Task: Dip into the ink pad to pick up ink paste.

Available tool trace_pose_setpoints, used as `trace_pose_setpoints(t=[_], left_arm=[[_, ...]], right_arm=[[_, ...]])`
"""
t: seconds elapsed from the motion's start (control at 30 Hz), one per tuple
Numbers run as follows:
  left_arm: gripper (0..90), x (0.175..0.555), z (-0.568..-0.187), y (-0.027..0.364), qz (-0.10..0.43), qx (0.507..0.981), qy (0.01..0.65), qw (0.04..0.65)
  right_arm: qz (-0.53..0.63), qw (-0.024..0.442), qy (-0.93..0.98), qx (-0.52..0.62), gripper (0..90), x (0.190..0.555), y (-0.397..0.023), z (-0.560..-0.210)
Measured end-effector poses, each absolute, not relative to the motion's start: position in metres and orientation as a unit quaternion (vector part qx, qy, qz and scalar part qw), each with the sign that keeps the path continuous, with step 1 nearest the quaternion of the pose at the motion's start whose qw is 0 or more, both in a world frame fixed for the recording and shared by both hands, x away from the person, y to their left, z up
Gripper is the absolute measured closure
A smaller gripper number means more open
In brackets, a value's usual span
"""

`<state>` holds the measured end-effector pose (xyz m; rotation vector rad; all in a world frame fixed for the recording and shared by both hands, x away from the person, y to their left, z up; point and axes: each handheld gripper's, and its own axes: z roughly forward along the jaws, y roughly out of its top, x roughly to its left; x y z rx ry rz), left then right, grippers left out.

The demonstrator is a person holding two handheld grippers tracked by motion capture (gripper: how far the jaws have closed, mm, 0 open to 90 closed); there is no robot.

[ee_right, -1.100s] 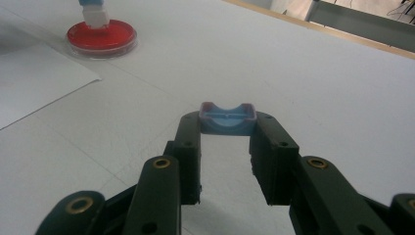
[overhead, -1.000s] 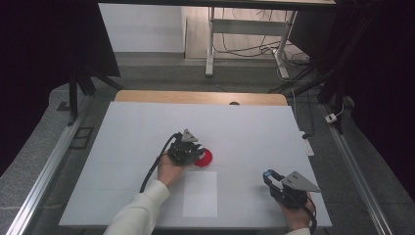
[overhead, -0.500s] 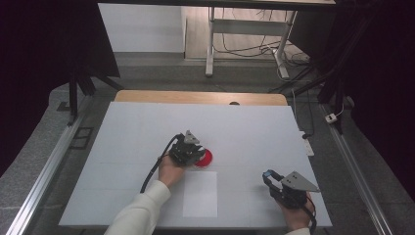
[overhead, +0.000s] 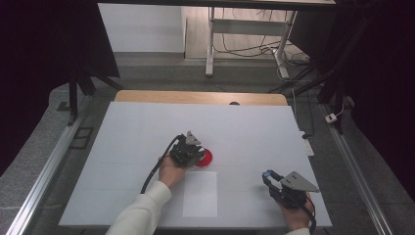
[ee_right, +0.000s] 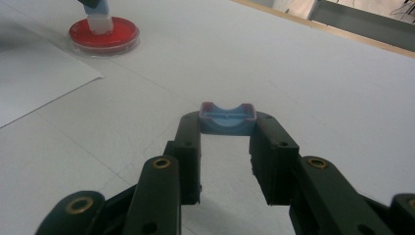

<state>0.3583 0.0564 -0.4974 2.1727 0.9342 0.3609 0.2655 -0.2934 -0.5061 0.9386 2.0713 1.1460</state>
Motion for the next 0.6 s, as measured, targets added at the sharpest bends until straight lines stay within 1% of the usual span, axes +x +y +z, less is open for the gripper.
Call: trace_pose_setpoints(t=[0.6], left_arm=[[76.3, 0.3559, -0.4986, 0.0523, 0.154, 0.848, 0.36, 0.357]], right_arm=[[0.429, 0.293, 0.779, 0.351, 65.3, 0.2652, -0.2927, -0.5061]])
